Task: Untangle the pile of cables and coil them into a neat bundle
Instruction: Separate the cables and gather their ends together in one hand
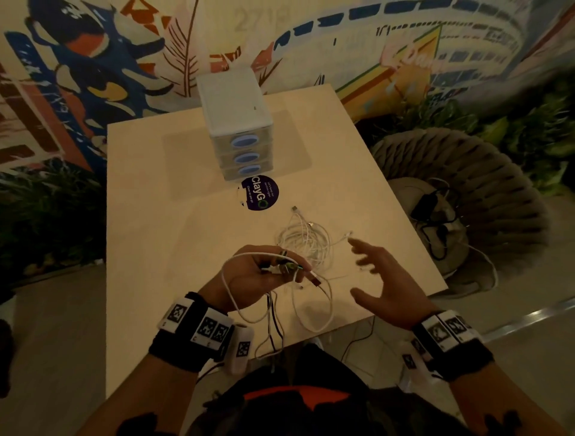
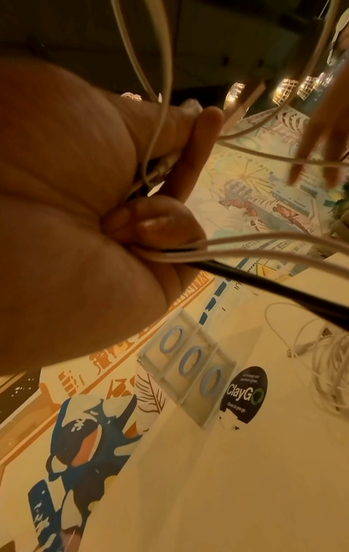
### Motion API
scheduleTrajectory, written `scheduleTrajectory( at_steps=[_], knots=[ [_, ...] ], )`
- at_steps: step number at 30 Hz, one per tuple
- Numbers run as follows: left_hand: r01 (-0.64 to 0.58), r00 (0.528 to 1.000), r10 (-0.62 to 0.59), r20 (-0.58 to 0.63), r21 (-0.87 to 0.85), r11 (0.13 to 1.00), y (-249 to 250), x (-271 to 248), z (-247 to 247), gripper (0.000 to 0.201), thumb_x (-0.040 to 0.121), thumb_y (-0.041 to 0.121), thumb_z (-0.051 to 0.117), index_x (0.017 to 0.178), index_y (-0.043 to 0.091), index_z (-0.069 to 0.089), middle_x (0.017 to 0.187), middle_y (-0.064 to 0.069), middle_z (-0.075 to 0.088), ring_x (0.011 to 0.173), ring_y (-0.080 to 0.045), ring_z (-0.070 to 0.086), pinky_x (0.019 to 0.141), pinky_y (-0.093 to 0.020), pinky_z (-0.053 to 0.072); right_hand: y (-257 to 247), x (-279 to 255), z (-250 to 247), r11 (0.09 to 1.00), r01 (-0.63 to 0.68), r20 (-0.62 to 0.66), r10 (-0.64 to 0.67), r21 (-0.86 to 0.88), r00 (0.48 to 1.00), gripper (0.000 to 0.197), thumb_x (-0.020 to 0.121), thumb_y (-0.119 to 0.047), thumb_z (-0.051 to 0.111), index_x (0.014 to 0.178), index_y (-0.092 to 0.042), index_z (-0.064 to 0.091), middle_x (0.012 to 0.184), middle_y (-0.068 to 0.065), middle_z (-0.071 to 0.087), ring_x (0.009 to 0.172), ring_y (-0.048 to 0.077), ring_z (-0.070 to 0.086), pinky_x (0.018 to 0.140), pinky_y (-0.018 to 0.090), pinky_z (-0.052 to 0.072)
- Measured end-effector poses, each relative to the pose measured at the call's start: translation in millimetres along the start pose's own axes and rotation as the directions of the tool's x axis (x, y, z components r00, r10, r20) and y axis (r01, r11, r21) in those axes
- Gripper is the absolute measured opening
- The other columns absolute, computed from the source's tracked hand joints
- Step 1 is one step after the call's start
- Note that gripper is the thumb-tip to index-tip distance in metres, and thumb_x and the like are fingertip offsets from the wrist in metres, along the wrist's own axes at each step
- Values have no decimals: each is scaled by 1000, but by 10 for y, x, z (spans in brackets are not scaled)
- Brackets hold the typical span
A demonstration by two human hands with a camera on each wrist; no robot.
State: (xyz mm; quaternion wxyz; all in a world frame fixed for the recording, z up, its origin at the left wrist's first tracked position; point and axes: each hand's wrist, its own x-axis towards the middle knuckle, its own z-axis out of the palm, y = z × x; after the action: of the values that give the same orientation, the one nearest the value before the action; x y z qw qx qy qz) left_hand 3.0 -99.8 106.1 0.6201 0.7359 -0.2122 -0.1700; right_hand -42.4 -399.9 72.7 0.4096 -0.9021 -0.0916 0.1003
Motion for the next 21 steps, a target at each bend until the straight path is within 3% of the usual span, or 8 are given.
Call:
scheduleTrajectory(
  at_steps=[2,5,8,11,15,18,21],
  knots=[
    [-6,1000,7,7,-52,999,-13,3,17,16,90,2,72,102,11,78,90,-7,77,89,-20,74,85,-30,56,-310,163,-27,989,146,-28,-146,-2,989,74,90,-21,72,153,-37,36,144,-15,48,127,1,50,102,16,41],
    [-4,1000,5,7,-117,993,-3,8,26,16,90,8,72,104,11,78,91,-8,78,88,-25,74,84,-34,56,-691,454,7,967,253,158,-250,0,955,40,99,-29,60,139,-32,57,133,-16,61,123,2,55,106,28,45],
    [-7,1000,9,14,-102,995,37,-2,-16,15,92,16,73,105,14,79,96,-6,78,93,-26,74,87,-36,57,-857,589,13,984,168,337,-178,58,925,21,101,-29,57,115,-27,73,102,-13,73,99,7,66,94,43,54],
    [0,1000,0,-4,-116,993,56,-36,-70,16,91,19,72,105,18,79,96,-2,78,95,-22,75,89,-33,57,-868,599,-12,983,76,389,-136,166,911,16,102,-26,59,107,-23,73,96,-5,74,95,13,69,94,44,54],
    [-33,999,33,-13,-21,999,-21,-67,-121,23,96,10,63,117,14,73,93,2,77,91,-18,74,84,-25,55,-804,563,8,973,167,178,-195,160,965,13,102,-21,60,102,-22,73,90,-8,72,86,13,69,84,41,55],
    [-37,998,36,-43,-20,999,-62,-70,-109,28,98,9,60,122,17,71,94,4,77,98,-15,73,92,-25,52,-760,555,26,968,202,11,-206,149,978,12,101,-20,63,104,-24,73,86,-12,73,81,12,71,79,38,58],
    [15,996,-25,-90,-109,994,-54,-40,-81,26,96,6,60,101,23,79,113,18,74,117,-8,66,99,-22,49,-723,541,5,968,183,-73,-173,173,982,13,102,-20,60,104,-28,69,86,-11,72,77,14,71,76,36,58]
  ],
)
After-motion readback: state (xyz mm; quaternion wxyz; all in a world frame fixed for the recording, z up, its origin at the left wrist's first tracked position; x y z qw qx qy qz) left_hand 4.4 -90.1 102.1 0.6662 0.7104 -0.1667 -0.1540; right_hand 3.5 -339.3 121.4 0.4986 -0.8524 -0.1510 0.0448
